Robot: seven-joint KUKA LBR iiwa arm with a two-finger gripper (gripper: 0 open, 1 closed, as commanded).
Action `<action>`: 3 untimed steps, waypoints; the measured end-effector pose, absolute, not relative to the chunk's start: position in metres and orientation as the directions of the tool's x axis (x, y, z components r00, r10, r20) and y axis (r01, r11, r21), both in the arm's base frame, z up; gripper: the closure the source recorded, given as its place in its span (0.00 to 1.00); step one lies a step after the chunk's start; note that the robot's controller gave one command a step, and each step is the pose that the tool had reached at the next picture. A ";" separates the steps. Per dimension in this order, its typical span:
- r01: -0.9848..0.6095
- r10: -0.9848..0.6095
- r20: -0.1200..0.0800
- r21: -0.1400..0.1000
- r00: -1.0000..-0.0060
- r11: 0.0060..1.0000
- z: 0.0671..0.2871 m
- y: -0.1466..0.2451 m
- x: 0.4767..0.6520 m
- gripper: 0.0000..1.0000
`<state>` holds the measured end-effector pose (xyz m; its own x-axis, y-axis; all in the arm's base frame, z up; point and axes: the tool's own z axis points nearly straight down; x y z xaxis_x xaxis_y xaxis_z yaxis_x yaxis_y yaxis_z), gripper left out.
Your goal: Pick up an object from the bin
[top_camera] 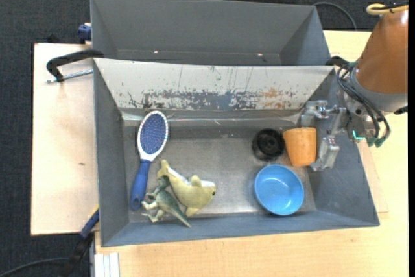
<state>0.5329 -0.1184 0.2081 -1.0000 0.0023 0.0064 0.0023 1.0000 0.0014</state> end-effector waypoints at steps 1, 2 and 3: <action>0.235 0.235 -0.014 0.004 -0.972 0.972 0.114 -0.140 0.550 0.00; 0.377 0.377 -0.016 0.006 -0.926 0.926 0.078 -0.121 0.585 0.00; 0.379 0.379 -0.005 0.001 -0.925 0.925 0.075 -0.122 0.581 1.00</action>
Offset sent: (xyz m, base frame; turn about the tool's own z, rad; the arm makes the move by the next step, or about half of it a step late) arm 0.0117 -0.0232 -0.0970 0.2366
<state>0.5810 -0.1220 0.0749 -0.9253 0.3791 -0.0054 0.3791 0.9253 0.0013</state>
